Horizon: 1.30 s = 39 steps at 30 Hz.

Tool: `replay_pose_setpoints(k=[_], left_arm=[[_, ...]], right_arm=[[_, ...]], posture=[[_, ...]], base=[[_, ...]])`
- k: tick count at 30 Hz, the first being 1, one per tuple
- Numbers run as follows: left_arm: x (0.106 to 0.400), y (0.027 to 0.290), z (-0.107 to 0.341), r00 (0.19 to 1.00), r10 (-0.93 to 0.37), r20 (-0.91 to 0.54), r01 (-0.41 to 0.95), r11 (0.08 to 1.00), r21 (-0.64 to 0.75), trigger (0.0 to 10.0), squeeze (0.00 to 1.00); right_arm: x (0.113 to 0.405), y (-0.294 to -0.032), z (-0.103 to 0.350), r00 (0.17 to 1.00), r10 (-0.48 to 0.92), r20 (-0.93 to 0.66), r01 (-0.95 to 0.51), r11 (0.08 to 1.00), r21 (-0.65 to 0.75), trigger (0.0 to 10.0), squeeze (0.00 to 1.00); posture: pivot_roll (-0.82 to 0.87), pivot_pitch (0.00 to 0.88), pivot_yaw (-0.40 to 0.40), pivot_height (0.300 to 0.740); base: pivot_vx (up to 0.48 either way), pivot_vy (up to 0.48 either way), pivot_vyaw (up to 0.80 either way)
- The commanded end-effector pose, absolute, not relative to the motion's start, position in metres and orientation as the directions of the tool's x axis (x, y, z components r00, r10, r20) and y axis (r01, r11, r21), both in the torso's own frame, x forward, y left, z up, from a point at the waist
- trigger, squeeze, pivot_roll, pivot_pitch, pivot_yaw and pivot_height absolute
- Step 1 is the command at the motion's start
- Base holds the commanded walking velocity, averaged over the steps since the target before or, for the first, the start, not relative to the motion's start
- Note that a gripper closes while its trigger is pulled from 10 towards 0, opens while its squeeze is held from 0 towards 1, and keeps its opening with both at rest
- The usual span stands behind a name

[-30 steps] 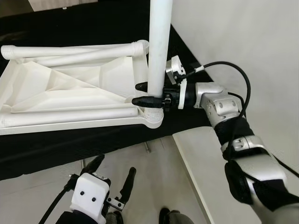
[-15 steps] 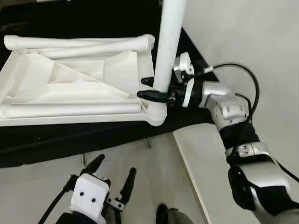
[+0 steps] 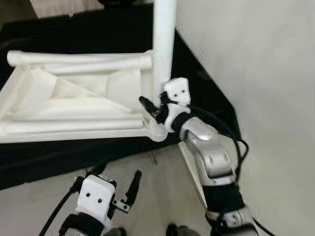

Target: Building children table

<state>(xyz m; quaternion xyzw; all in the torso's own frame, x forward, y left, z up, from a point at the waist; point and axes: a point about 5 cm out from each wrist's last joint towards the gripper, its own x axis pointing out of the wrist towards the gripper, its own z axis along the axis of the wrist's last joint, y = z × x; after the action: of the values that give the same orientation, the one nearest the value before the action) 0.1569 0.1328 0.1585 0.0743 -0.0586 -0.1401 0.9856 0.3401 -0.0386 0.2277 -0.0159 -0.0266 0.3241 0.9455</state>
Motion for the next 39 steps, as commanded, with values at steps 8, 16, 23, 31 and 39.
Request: replay_pose_setpoints(k=[8, 16, 23, 31, 39], left_arm=[[0.157, 0.133, 0.155, 0.958, -0.273, 0.087, 0.258, 0.954, 0.152, 10.0, 0.0], [0.158, 0.135, 0.153, 0.962, -0.259, 0.09, 0.244, 0.957, 0.155, 10.0, 0.0], [0.165, 0.139, 0.15, 0.969, -0.228, 0.094, 0.21, 0.962, 0.176, 10.0, 0.0], [0.178, 0.154, 0.137, 0.993, -0.101, 0.057, 0.086, 0.968, 0.234, 10.0, 0.0], [0.183, 0.173, 0.127, 0.995, 0.094, 0.025, -0.097, 0.955, 0.282, 10.0, 0.0]], right_arm=[[0.342, -0.05, 0.23, 0.595, 0.803, 0.039, -0.804, 0.595, 0.007, 10.0, 1.0], [0.345, -0.089, 0.222, 0.604, 0.796, 0.042, -0.797, 0.604, 0.017, 10.0, 0.0], [0.314, -0.114, 0.186, 0.724, 0.69, 0.019, -0.686, 0.717, 0.124, 10.0, 0.0], [0.282, -0.159, 0.162, 0.881, 0.472, 0.023, -0.469, 0.869, 0.155, 10.0, 0.0], [0.27, -0.161, 0.133, 0.942, 0.327, -0.073, -0.32, 0.943, 0.093, 10.0, 0.0]], posture=[[0.1, 0.208, -0.065, 0.74], [0.1, 0.2, -0.076, 0.74], [0.08, 0.173, -0.074, 0.74], [0.06, 0.105, -0.056, 0.74], [0.08, 0.071, -0.035, 0.74]], base=[[0.0, 0.0, 0.0], [0.0, 0.0, 0.0], [0.0, 0.0, 0.0], [0.0, 0.0, 0.0], [0.0, 0.0, 0.0]])
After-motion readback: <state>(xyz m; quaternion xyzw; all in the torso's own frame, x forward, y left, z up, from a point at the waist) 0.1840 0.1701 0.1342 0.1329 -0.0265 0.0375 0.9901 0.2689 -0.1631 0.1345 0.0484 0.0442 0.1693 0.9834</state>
